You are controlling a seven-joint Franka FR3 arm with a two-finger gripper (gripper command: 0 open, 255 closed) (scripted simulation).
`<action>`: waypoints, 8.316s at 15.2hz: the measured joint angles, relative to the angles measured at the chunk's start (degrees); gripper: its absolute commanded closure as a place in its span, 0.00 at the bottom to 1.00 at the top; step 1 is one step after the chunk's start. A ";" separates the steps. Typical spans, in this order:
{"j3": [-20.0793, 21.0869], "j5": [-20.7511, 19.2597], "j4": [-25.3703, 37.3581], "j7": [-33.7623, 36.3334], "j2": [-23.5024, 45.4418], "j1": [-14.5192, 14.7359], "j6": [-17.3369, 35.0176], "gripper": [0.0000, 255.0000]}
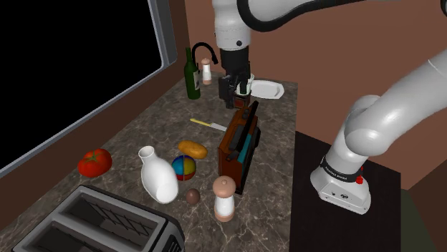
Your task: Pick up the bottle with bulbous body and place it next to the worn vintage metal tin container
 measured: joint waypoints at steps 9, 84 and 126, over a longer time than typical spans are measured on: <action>9.94 -5.57 12.50 13.74 17.88 1.11 4.69 0.00; 12.80 -27.71 73.58 30.71 56.92 21.64 -23.64 1.00; -17.78 -13.78 35.31 -32.10 8.39 -17.17 -25.72 1.00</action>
